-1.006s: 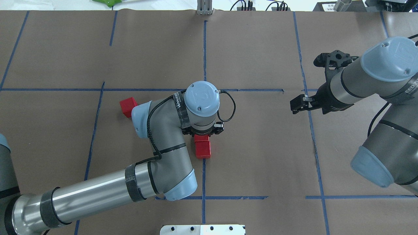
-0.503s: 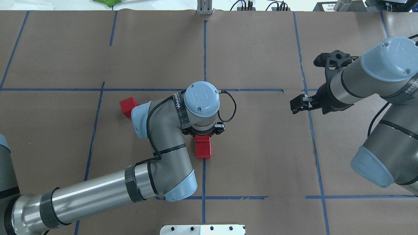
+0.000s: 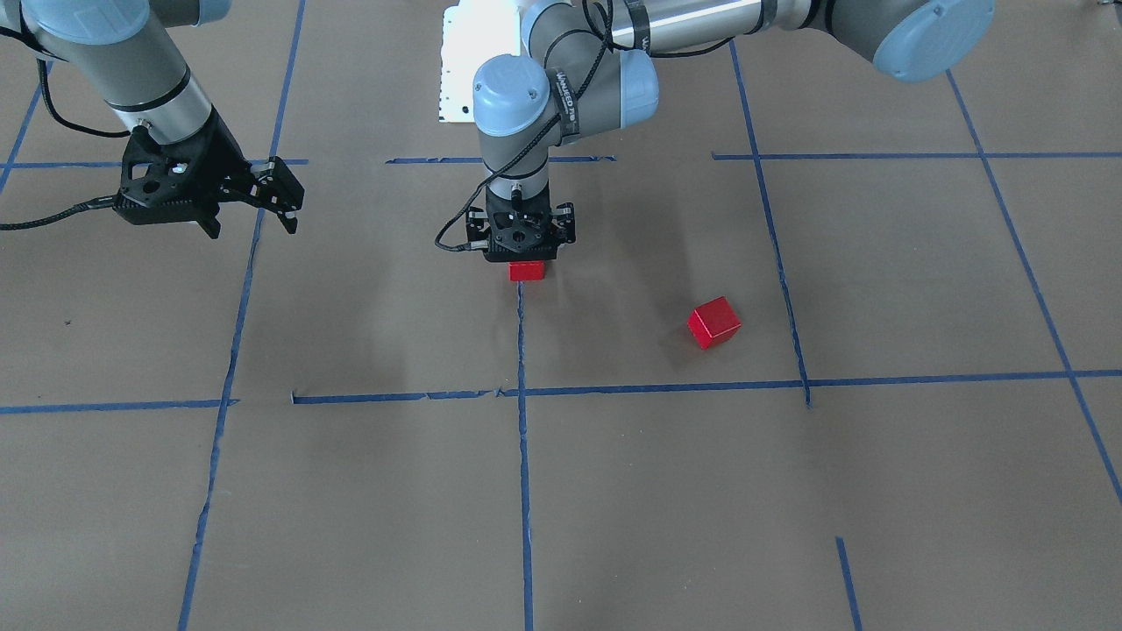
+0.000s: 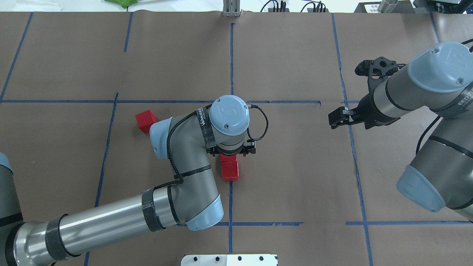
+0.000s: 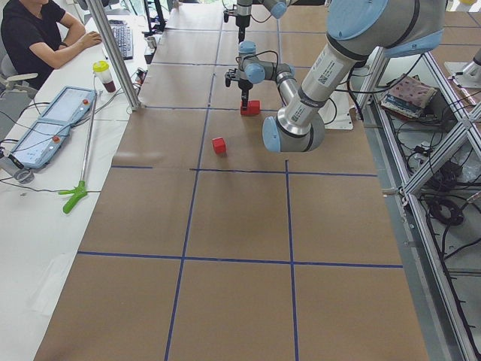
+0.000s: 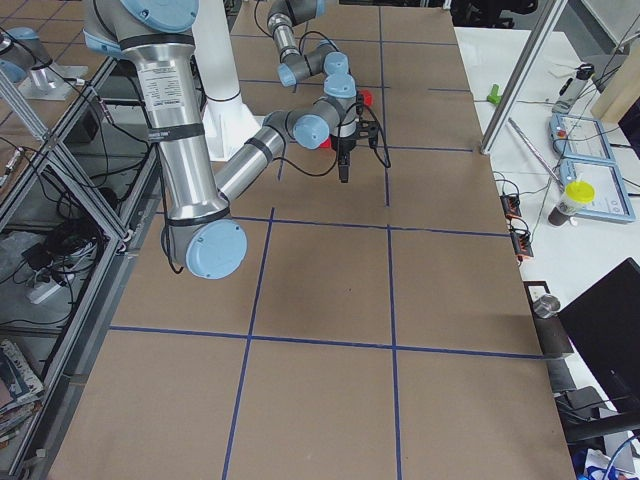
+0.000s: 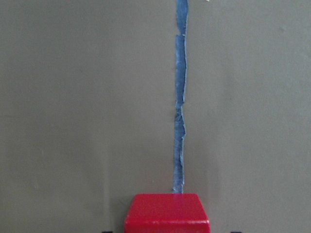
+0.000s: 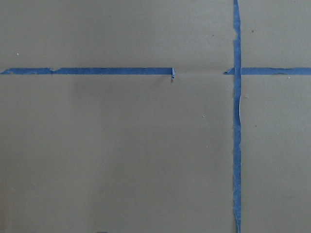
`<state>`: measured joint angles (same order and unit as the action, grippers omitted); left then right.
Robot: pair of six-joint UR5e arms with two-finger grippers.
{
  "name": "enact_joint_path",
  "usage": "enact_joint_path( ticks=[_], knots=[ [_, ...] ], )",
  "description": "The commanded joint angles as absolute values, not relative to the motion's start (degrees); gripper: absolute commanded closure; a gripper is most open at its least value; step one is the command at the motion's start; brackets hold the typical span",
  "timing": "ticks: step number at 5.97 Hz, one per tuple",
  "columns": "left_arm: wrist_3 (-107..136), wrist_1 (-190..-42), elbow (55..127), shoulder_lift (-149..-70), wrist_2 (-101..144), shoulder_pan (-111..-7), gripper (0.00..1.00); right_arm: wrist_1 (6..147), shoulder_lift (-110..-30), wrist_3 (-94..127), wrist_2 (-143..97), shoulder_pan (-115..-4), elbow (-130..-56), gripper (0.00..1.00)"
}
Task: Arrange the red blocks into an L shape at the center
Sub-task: 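Place the held cube just beyond the center cube, farther from the robot, then open the left gripper and move it back toward the last red cube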
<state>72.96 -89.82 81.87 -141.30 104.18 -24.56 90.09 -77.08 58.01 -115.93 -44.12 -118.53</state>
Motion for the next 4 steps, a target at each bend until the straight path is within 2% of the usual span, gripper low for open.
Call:
enact_joint_path(
  ticks=[1,3,4],
  knots=[
    [73.1,-89.0,86.7,-141.1,104.1,-25.0,0.00,90.1,-77.1,58.0,-116.0,-44.1,-118.7,0.00],
    [73.7,-88.9,97.1,-133.8,104.2,-30.6,0.00,90.1,-77.3,58.0,-115.9,-44.1,-118.6,0.00],
    [74.4,-88.9,97.9,-131.2,104.2,-33.6,0.00,90.1,-77.3,58.3,-115.9,-44.1,-118.7,0.00]
  ],
)
